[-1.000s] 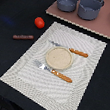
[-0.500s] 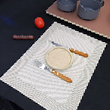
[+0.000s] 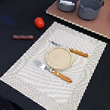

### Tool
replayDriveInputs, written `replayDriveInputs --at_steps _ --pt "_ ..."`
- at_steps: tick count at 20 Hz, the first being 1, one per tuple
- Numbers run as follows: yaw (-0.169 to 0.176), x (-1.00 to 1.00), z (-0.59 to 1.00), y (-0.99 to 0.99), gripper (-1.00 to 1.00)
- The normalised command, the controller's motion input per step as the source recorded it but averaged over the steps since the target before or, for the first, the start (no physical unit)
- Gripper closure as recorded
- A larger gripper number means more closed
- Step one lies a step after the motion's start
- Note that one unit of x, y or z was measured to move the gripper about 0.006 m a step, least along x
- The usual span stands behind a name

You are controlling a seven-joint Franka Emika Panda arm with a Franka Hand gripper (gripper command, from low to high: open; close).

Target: Place the fish, sausage, and tomato into the frying pan.

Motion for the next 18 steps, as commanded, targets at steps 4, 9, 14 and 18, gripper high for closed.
replayDriveInputs --at_steps 4,9,14,18 --pt "0.000 -0.08 0.22 -1.00 -1.00" --pt "0.000 -0.09 0.20 -1.00 -1.00" --pt "0.000 -0.09 0.06 -1.00 -1.00" --pt "0.000 -0.09 0.00 -1.00 -1.00"
